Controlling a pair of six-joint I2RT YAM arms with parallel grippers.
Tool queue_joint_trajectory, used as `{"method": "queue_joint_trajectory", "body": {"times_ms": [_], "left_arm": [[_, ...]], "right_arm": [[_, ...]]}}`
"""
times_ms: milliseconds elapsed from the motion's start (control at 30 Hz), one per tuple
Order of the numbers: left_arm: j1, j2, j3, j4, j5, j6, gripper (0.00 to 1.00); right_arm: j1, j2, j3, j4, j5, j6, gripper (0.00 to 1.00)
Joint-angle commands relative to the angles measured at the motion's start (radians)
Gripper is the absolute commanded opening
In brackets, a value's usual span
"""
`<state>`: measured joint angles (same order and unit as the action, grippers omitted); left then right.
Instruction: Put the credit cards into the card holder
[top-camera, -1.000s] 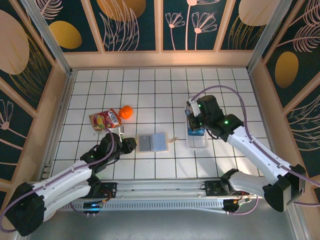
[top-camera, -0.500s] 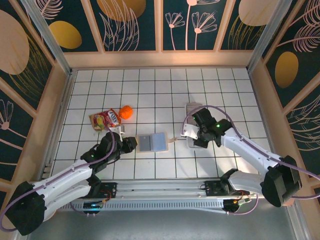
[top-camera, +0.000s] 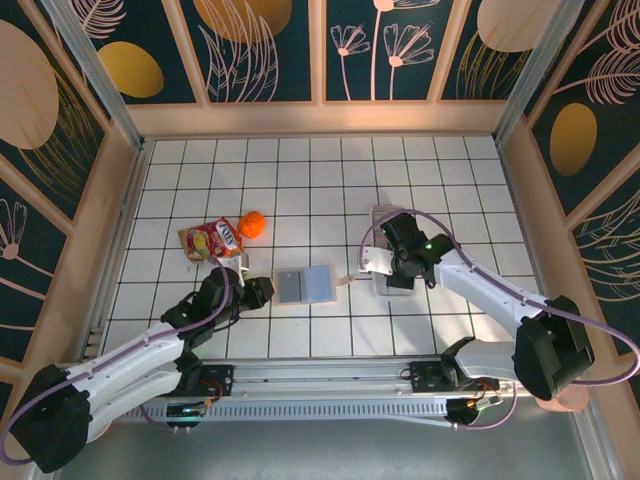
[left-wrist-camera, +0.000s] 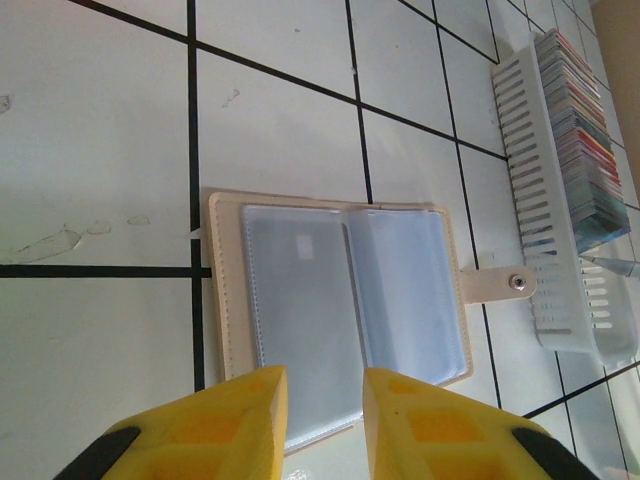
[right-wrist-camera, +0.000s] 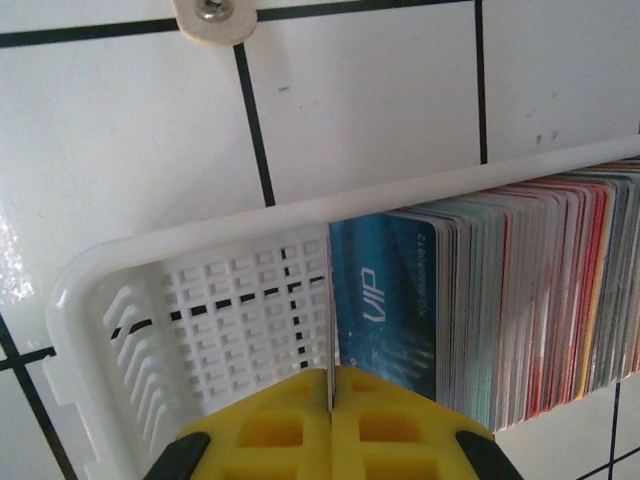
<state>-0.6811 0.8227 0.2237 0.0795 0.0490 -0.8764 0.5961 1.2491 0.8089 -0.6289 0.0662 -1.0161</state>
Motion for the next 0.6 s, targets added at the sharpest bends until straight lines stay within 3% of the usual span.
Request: {"method": "queue_joint_trajectory", "body": {"times_ms": [0,567], "left_arm": [[-0.003,-0.013,-0.011,0.035,0.018,-0.004,0.26],[-0.003,-0.027,-0.017,0.034,0.017,-0.01,0.26]], "right_arm": [[-0.008,0.011,0.011,0.031,-0.016,-0.016,0.0],[-0.03,0.007,-0.062,0.109,0.03,-0.032,0.0]]}}
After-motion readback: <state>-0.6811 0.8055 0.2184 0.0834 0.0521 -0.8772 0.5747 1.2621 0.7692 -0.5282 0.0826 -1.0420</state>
